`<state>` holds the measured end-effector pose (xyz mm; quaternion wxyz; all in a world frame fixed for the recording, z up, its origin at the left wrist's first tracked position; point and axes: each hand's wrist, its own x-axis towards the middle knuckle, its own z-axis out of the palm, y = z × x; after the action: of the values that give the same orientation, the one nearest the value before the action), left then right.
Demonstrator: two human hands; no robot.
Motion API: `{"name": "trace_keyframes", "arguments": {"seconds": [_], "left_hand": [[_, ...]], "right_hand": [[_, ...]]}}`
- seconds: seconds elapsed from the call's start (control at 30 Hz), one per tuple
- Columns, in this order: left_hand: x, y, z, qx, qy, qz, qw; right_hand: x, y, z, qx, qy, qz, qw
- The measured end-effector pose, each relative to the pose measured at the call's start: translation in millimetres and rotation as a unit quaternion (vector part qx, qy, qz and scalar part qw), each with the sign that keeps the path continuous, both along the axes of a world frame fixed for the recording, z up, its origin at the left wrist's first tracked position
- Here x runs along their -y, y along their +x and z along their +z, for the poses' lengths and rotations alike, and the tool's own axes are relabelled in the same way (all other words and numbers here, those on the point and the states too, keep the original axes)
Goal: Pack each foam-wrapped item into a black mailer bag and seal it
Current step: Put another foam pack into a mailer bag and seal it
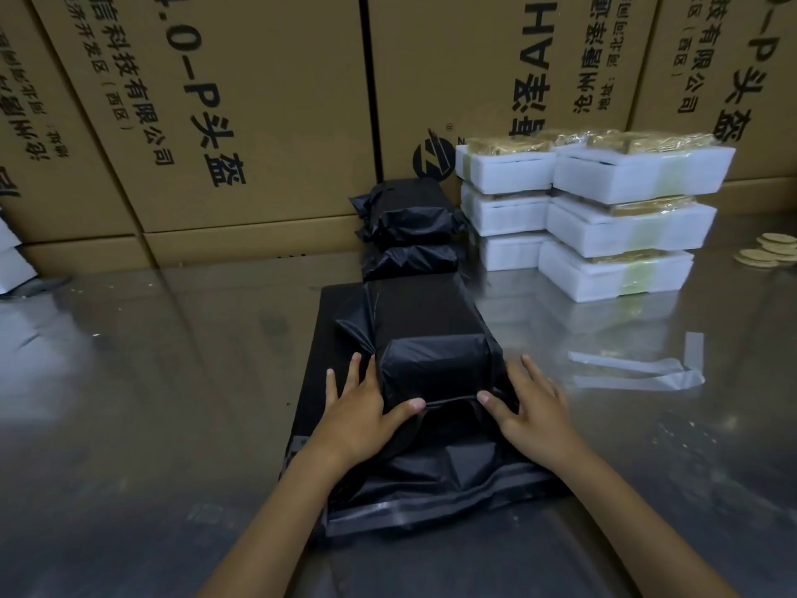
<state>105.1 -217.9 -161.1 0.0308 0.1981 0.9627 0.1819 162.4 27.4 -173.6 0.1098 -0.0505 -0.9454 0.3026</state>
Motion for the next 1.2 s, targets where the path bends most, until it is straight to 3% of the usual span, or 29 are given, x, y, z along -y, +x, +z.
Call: {"name": "trace_keyframes", "arguments": {"seconds": [0.13, 0.2, 0.33, 0.43, 0.5, 0.57, 0.6, 0.67, 0.77, 0.83, 0.93, 1.1, 1.2], "left_hand": [[6, 13, -2, -0.020, 0.022, 0.000, 1.000], [13, 18, 0, -0.021, 0.051, -0.010, 0.998], [39, 31, 9, -0.038, 0.174, 0.002, 0.984], [61, 42, 16, -0.070, 0.277, -0.031, 0.958], [75, 47, 21, -0.102, 0.247, -0.071, 0.961], [85, 48, 24, -0.178, 0.083, -0.104, 0.975], [86, 48, 25, -0.239, -0.026, -0.118, 0.963], [78, 49, 30, -0.279, -0.185, -0.143, 0.931], [69, 48, 34, -0.278, -0.257, -0.184, 0.907], [69, 45, 35, -0.269, -0.249, -0.205, 0.908], [73, 44, 31, -0.191, -0.120, -0.188, 0.956], [68, 45, 22, -0.139, -0.029, -0.140, 0.980], [70, 47, 20, -0.076, 0.007, -0.141, 0.987]], "right_hand": [[-1, 18, 9, -0.032, -0.016, 0.029, 0.999], [-4, 26, 12, -0.048, -0.074, 0.061, 0.994], [-14, 45, 21, -0.020, -0.286, 0.081, 0.954], [-27, 57, 24, -0.075, -0.301, 0.085, 0.947], [-35, 64, 25, -0.080, -0.227, 0.140, 0.960], [-41, 69, 26, -0.082, -0.046, 0.183, 0.979], [-44, 70, 28, -0.093, 0.094, 0.191, 0.973], [-47, 68, 33, -0.133, 0.332, 0.210, 0.910], [-44, 62, 41, -0.090, 0.405, 0.259, 0.872], [-46, 57, 36, -0.088, 0.370, 0.278, 0.882], [-48, 48, 30, -0.050, 0.268, 0.285, 0.919], [-33, 47, 35, -0.125, -0.016, 0.200, 0.972], [-25, 47, 36, -0.132, -0.082, 0.132, 0.979]]}}
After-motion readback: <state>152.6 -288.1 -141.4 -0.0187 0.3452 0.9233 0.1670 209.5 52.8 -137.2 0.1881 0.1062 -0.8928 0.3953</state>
